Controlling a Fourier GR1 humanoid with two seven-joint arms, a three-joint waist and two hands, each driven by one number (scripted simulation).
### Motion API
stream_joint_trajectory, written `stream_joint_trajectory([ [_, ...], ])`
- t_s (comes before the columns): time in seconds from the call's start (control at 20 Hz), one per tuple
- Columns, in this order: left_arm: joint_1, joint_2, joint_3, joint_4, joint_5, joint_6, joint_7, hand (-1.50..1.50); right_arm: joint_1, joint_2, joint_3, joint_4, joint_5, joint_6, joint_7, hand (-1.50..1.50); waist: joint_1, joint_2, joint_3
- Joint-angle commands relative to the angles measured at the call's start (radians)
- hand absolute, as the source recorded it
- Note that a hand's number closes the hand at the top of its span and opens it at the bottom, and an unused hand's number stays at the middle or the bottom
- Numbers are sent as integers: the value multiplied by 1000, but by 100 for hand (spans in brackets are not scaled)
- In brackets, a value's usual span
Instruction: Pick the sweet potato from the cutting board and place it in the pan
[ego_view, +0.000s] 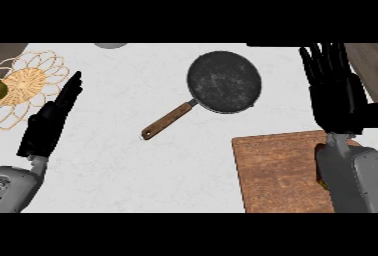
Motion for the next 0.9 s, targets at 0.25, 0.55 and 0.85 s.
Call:
stream_joint_trajectory([
  [0.25,145,-24,4,17,-22,68,3,0,122,-305,-22,150,465,-266,73,-150,7,29,7],
  [0.55,211,-57,3,11,-1,98,25,0,387,-365,-85,190,666,-542,288,-150,-71,7,6],
  [0.85,247,-55,-17,-33,-11,88,7,0,523,-545,48,137,909,-405,575,-150,-27,15,0],
])
